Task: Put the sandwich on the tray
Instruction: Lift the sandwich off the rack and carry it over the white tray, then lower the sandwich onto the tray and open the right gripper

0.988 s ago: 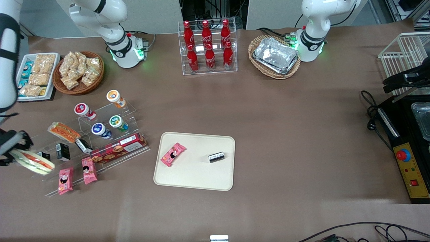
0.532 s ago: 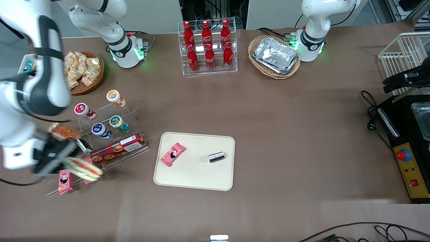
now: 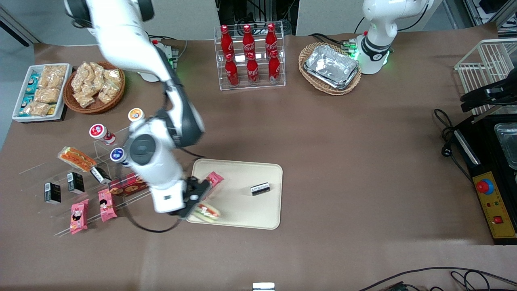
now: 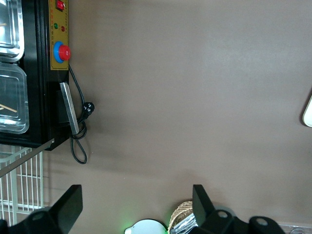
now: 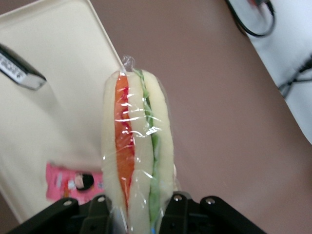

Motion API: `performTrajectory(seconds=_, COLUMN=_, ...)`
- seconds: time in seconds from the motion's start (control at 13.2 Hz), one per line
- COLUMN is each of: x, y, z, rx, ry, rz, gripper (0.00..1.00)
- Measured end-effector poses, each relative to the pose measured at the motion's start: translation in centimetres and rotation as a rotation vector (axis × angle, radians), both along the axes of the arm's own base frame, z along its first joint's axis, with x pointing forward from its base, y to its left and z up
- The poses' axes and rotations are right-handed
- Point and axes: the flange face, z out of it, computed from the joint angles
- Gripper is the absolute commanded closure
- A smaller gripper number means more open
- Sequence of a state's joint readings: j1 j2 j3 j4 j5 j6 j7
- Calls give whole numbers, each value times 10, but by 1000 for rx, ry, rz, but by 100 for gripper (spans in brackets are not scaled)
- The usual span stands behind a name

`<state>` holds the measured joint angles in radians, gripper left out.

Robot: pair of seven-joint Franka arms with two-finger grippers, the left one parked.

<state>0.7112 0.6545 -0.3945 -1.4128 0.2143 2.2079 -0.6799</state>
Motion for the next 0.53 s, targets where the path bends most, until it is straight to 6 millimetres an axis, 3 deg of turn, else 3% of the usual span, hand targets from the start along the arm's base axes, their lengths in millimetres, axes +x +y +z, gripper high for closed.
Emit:
performTrajectory(seconds=0.15, x=-3, y=26, z=-39, rx=-22, ry=-15, rz=22, gripper=72)
performTrajectory(seconds=0.3, x=-4, y=37, z=-71, rx=-42, ry=-25, rz=43, gripper=72)
performTrajectory(seconds=0.53, x=-8, y=50, z=-102, rx=-61, ry=-32, rz=66, gripper=72)
